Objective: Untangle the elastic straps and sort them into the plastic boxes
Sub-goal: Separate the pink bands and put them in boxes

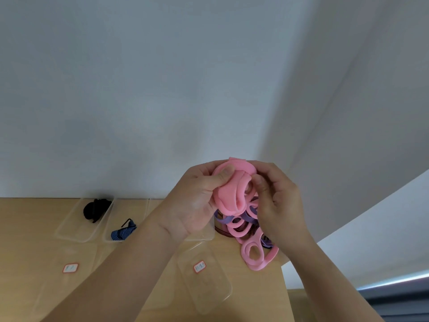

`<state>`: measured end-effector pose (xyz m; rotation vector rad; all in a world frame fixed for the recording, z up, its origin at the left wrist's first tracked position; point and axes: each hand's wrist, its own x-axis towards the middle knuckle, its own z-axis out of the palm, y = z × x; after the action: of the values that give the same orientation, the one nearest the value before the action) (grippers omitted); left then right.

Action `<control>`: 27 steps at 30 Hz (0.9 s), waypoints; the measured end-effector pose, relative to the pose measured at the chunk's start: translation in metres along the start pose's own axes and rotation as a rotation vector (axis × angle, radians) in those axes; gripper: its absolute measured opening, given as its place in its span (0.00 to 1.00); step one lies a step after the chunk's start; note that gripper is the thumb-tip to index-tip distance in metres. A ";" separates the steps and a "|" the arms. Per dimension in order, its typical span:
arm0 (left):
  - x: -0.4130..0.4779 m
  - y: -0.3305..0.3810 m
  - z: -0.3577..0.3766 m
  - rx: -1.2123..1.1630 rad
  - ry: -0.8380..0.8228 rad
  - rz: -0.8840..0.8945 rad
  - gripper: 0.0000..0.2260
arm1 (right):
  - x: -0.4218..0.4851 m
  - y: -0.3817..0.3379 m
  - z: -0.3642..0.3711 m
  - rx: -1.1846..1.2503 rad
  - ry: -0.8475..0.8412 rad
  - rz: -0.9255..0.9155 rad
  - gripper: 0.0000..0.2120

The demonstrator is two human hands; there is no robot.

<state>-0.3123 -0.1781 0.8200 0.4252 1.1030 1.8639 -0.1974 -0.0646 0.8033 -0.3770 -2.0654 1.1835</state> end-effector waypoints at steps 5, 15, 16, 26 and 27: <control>0.000 0.007 -0.008 0.022 -0.153 -0.129 0.18 | -0.011 0.004 0.008 -0.087 0.145 -0.152 0.14; 0.002 0.008 -0.005 0.178 -0.243 -0.164 0.20 | -0.012 0.003 0.004 0.036 0.204 0.014 0.12; 0.003 0.008 -0.004 0.180 -0.261 -0.166 0.20 | -0.010 0.003 0.001 0.063 0.189 0.049 0.11; 0.003 0.001 -0.012 0.224 -0.320 -0.156 0.18 | -0.007 0.008 -0.014 0.362 -0.012 0.290 0.08; 0.003 0.000 -0.012 0.236 -0.309 -0.151 0.18 | -0.007 0.009 -0.014 0.390 -0.024 0.323 0.08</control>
<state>-0.3221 -0.1815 0.8130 0.7194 1.1116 1.4822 -0.1830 -0.0551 0.7975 -0.5199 -1.7784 1.7515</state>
